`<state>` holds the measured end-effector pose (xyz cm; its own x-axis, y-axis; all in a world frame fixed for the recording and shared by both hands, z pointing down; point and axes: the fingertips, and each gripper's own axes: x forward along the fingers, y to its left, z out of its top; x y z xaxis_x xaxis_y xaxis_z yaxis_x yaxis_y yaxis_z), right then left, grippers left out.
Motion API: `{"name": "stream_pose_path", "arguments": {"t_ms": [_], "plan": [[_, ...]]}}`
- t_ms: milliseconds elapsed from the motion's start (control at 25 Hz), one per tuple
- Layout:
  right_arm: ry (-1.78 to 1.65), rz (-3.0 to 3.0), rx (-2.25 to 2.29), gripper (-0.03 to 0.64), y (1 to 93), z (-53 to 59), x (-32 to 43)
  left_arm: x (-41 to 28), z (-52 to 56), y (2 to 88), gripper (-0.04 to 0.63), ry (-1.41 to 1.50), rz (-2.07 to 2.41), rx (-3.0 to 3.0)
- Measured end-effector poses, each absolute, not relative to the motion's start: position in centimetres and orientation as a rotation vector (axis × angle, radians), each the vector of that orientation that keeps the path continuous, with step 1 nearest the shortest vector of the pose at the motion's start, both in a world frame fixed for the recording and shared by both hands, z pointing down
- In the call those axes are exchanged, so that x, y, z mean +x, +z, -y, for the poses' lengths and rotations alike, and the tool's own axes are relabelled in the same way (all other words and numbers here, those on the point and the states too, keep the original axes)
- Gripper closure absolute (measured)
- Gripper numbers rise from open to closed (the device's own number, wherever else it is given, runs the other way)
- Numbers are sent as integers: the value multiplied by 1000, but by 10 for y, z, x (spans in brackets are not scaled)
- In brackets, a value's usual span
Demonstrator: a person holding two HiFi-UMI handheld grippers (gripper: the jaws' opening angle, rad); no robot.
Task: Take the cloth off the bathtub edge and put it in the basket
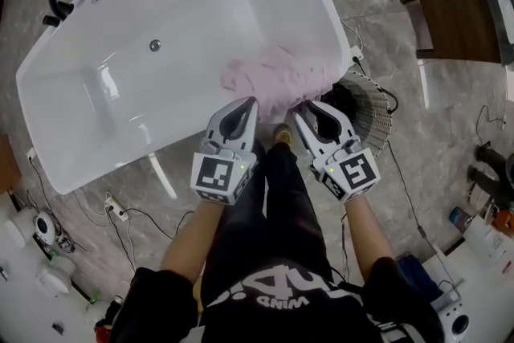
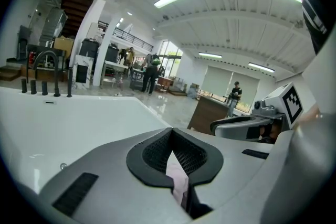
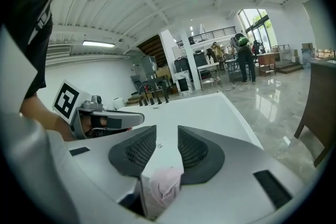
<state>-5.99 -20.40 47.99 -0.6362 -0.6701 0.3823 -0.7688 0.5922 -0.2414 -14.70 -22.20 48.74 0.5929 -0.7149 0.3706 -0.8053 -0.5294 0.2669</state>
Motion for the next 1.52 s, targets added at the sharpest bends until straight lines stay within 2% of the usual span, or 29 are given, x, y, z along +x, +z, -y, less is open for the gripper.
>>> {"name": "stream_pose_path", "arguments": {"t_ms": [40, 200, 680, 1160, 1520], "plan": [[569, 2572, 1173, 489, 480, 204, -62, -147, 222, 488, 581, 301, 1218, 2413], [548, 2574, 1092, 381, 486, 201, -70, -146, 219, 490, 583, 299, 1209, 2411], [400, 2448, 776, 376, 547, 196, -89, -152, 217, 500, 581, 300, 1232, 2380], [7, 2119, 367, 376, 667, 199, -84, -156, 203, 518, 583, 298, 1226, 2328], [8, 2004, 134, 374, 731, 202, -90, -161, 194, 532, 583, 325, 1214, 2308]]}}
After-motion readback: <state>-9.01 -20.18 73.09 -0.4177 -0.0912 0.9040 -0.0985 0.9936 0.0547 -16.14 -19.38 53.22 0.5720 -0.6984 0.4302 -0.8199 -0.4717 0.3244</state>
